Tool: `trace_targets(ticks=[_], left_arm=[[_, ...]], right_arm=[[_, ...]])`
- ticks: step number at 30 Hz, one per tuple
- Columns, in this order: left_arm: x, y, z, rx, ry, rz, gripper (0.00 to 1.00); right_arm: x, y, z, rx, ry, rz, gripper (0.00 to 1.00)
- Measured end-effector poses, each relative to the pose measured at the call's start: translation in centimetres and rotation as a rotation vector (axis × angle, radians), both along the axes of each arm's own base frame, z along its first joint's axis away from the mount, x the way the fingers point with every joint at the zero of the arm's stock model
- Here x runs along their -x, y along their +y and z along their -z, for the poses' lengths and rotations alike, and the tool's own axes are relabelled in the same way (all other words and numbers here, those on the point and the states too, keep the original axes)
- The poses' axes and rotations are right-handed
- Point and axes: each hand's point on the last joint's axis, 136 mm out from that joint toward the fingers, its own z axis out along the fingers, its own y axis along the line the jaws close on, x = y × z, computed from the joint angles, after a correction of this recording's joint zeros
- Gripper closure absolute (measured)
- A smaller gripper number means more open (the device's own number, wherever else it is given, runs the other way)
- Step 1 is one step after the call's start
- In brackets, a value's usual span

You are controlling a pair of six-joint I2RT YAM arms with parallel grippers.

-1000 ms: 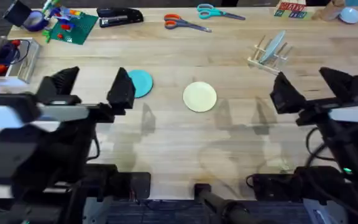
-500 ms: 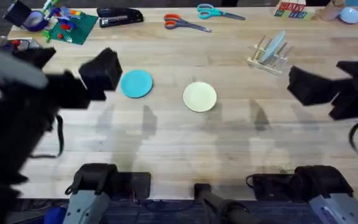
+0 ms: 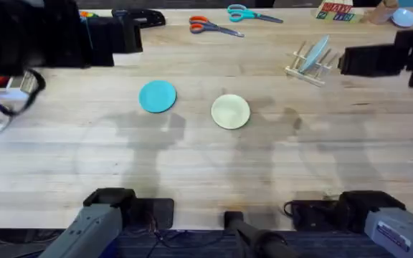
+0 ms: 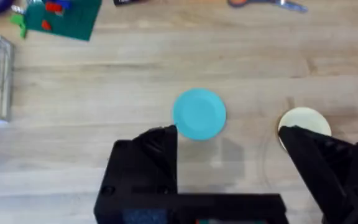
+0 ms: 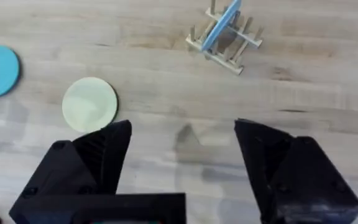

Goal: Pick up the plates from the table one by one and place each into a slot on the dish rack.

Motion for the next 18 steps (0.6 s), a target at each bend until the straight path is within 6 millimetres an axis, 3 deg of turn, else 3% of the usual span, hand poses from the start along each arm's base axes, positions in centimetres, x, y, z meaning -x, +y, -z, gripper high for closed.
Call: trace_targets(ticks=[9, 18], left_arm=[[0.5, 0.0, 0.3, 0.018, 0.255, -0.018, 0.007], [-0.1, 0.0, 0.1, 0.030, 0.274, -0.033, 0.007]], right_arm=[[-1.5, 0.0, -1.1, 0.000, 0.096, 0.000, 0.007], [-1.5, 0.0, -1.2, 0.000, 0.097, 0.000, 0.007]])
